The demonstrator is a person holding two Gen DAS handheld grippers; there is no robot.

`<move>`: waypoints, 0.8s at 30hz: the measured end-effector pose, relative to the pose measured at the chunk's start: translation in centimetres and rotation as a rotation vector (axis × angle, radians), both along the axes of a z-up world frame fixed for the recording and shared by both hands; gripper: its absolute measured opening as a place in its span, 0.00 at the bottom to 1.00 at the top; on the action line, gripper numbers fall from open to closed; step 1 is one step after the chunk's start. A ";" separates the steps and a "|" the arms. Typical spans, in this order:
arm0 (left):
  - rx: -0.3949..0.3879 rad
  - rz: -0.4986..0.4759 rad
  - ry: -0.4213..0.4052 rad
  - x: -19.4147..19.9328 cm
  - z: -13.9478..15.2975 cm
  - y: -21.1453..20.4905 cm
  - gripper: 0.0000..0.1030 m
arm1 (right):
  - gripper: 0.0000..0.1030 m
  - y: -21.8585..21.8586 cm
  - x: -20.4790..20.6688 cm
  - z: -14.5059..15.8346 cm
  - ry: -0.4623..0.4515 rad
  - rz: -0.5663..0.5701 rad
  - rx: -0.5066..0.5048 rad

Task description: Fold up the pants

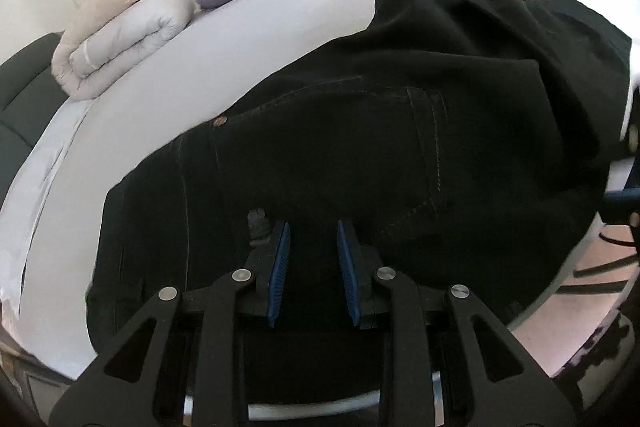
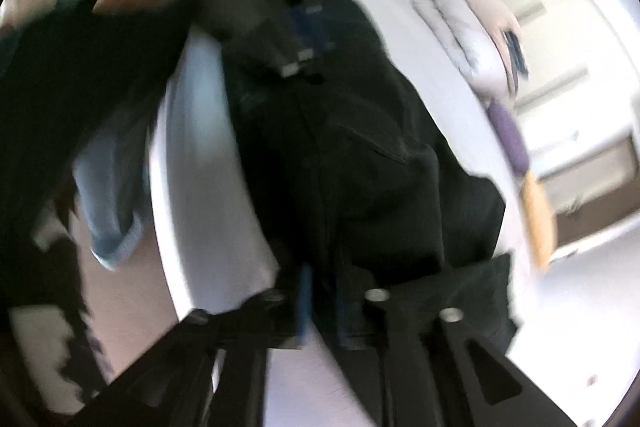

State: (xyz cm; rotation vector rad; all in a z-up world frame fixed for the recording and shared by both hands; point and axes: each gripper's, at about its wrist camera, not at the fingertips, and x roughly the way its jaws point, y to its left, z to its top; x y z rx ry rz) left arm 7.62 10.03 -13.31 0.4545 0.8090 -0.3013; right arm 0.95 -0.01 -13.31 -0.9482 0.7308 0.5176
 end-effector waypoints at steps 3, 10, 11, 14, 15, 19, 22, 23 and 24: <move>-0.055 0.020 0.023 0.3 0.1 0.8 0.23 | 0.82 -3.4 1.9 3.8 0.106 -0.105 0.283; -0.117 0.060 0.051 -1.0 0.4 1.1 0.23 | 0.84 -19.2 17.9 8.5 0.166 -0.839 0.701; -0.123 0.066 0.055 -0.9 0.4 1.2 0.23 | 0.84 -20.8 20.2 8.1 0.169 -0.930 0.700; -0.127 0.077 0.060 -1.0 0.0 1.2 0.23 | 0.84 -23.5 27.4 6.2 0.226 -1.078 0.700; -0.124 0.080 0.060 -0.9 0.0 1.2 0.23 | 0.84 -23.7 29.4 5.5 0.239 -1.116 0.681; -0.119 0.088 0.053 -0.6 -0.2 0.9 0.23 | 0.84 -22.5 35.7 2.1 0.250 -1.185 0.525; -0.120 0.088 0.051 -0.6 -0.4 0.6 0.23 | 0.85 -22.6 37.1 0.6 0.244 -1.230 0.488; -0.122 0.087 0.050 -0.6 -0.4 0.6 0.23 | 0.74 -22.7 37.1 0.7 0.239 -1.230 0.499; -0.124 0.087 0.049 -0.8 -0.5 0.6 0.23 | 0.64 -22.6 37.0 1.0 0.241 -1.214 0.513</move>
